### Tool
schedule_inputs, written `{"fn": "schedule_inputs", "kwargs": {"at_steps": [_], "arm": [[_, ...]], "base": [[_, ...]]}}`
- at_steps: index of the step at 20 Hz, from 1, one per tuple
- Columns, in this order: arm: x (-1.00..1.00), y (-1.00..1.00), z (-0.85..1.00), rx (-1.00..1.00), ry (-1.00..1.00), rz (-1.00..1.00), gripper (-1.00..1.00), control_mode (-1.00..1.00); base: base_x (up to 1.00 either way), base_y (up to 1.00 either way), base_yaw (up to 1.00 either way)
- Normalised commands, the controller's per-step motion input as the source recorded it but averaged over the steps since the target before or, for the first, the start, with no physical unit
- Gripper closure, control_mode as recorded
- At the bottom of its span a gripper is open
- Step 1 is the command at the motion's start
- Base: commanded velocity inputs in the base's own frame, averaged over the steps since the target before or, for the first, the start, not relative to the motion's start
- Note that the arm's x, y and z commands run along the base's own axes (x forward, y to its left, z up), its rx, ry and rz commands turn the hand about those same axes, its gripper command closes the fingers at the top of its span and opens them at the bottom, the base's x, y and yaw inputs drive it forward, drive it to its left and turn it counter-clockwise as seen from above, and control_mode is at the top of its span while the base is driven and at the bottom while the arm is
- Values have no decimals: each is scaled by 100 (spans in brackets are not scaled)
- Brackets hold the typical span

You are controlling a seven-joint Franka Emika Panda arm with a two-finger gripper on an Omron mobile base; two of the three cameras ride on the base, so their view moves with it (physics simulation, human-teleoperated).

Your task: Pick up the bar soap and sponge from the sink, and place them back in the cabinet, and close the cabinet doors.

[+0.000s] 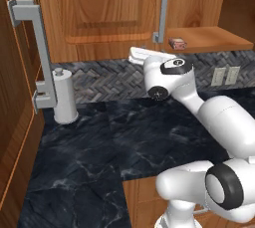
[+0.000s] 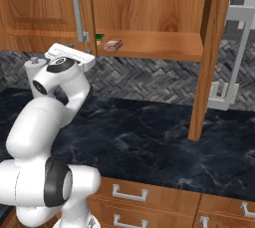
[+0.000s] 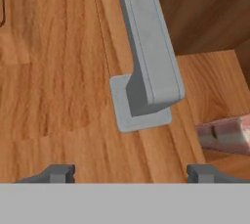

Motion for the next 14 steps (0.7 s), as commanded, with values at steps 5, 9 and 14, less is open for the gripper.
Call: {"fn": "schedule_inputs", "kwargs": {"at_steps": [5, 9, 14], "arm": [[34, 0, 0, 0, 5, 2, -100, -100], [4, 0, 0, 0, 3, 0, -100, -100], [-39, -10, 2, 0, 0, 0, -100, -100]], "base": [[0, 0, 0], [0, 0, 0], [0, 0, 0]]}}
